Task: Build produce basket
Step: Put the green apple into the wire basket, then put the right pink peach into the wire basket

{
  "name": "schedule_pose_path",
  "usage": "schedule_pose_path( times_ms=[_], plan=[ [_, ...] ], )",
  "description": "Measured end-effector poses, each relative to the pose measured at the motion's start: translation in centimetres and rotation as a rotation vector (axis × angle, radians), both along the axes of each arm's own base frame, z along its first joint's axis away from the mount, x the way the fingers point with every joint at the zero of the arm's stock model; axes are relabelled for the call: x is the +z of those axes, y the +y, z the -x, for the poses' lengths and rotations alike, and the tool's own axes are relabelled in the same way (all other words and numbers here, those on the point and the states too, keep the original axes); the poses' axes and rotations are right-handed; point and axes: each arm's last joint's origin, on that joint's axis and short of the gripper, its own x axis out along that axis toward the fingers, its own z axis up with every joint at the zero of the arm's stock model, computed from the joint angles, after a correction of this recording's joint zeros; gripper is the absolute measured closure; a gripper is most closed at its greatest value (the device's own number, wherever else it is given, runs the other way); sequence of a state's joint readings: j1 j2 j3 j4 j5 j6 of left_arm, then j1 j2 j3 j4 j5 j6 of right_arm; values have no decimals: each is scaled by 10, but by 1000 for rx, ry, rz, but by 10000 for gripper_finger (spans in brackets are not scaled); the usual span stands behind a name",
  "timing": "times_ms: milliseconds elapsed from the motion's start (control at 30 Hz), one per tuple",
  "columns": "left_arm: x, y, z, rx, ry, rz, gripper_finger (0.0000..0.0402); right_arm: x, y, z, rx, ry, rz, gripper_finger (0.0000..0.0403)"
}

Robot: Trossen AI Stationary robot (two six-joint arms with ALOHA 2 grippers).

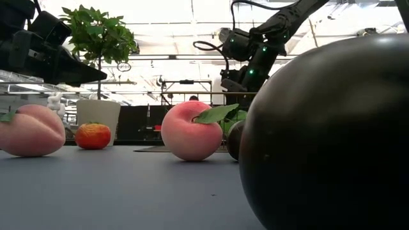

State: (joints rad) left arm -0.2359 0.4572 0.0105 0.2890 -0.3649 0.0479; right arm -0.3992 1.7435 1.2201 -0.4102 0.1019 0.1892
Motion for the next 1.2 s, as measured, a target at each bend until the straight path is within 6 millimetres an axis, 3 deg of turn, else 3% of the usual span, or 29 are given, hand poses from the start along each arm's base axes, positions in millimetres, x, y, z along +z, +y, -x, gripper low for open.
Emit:
schedule_pose_path(
  times_ms=[200,333,767,1033,1200],
  plan=[
    [0,0,0,0,0,0,364,6,2,5,35,22,11,25],
    [0,0,0,0,0,0,364,19,5,10,42,1,24,7],
    [0,0,0,0,0,0,364,75,19,38,40,-122,77,9],
    [0,0,0,0,0,0,364,115,83,87,82,-86,-39,9],
    [0,0,0,0,0,0,364,123,130,109,80,-55,-166,9]
  ],
)
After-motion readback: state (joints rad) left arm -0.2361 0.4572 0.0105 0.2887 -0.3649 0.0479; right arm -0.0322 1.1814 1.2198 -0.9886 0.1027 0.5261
